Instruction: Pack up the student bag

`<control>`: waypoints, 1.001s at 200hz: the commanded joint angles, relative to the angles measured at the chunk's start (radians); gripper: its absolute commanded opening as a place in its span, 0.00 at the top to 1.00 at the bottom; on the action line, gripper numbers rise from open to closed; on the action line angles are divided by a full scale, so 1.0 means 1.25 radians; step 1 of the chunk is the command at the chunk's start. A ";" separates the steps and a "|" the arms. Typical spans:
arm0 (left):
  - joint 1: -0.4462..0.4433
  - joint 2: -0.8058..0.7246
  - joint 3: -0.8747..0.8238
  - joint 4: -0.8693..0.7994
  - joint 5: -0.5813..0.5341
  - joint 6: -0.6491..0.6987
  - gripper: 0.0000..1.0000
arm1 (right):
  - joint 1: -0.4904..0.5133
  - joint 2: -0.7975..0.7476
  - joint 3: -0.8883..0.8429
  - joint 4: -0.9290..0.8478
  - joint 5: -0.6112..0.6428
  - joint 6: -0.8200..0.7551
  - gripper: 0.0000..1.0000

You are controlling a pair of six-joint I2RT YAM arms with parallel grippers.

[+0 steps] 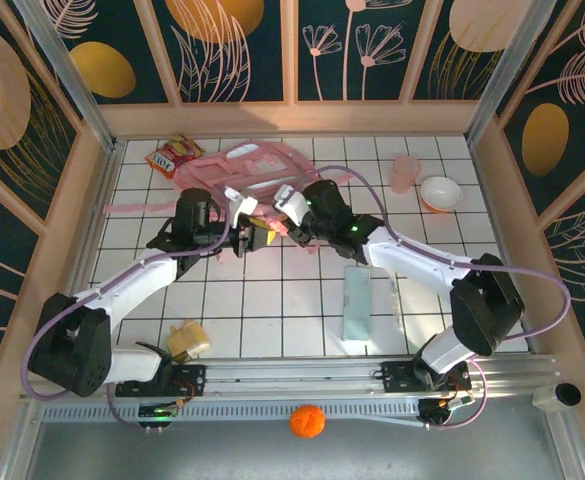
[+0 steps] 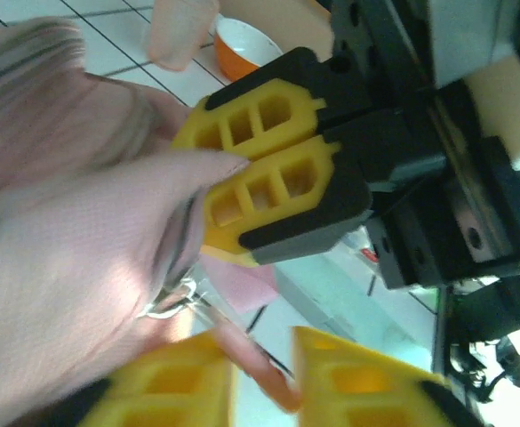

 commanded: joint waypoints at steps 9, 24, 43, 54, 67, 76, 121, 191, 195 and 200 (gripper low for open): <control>-0.015 -0.069 0.018 -0.019 -0.009 0.142 0.38 | -0.034 -0.087 -0.035 0.072 -0.234 -0.188 1.00; -0.013 -0.089 0.033 -0.094 0.001 0.229 0.01 | -0.049 -0.098 -0.033 0.010 -0.260 -0.297 1.00; -0.013 -0.134 0.034 -0.141 -0.036 0.342 0.01 | -0.071 -0.105 -0.010 -0.085 -0.311 -0.410 1.00; -0.013 -0.165 0.027 -0.140 -0.071 0.388 0.01 | -0.078 -0.110 0.004 -0.121 -0.323 -0.454 1.00; -0.013 -0.194 0.025 -0.155 -0.115 0.450 0.01 | -0.083 -0.115 0.019 -0.158 -0.336 -0.500 1.00; -0.013 -0.204 0.030 -0.177 -0.154 0.497 0.01 | -0.083 -0.118 0.026 -0.176 -0.339 -0.524 1.00; -0.013 -0.225 0.041 -0.249 -0.272 0.698 0.01 | -0.083 -0.126 0.049 -0.255 -0.329 -0.603 1.00; -0.013 -0.135 0.034 -0.318 -0.247 0.856 0.06 | -0.083 -0.134 0.068 -0.295 -0.328 -0.628 1.00; -0.013 -0.131 0.032 -0.317 -0.240 0.867 0.08 | -0.083 -0.134 0.069 -0.297 -0.328 -0.628 1.00; -0.013 -0.126 0.029 -0.314 -0.229 0.877 0.11 | -0.083 -0.134 0.070 -0.297 -0.330 -0.628 1.00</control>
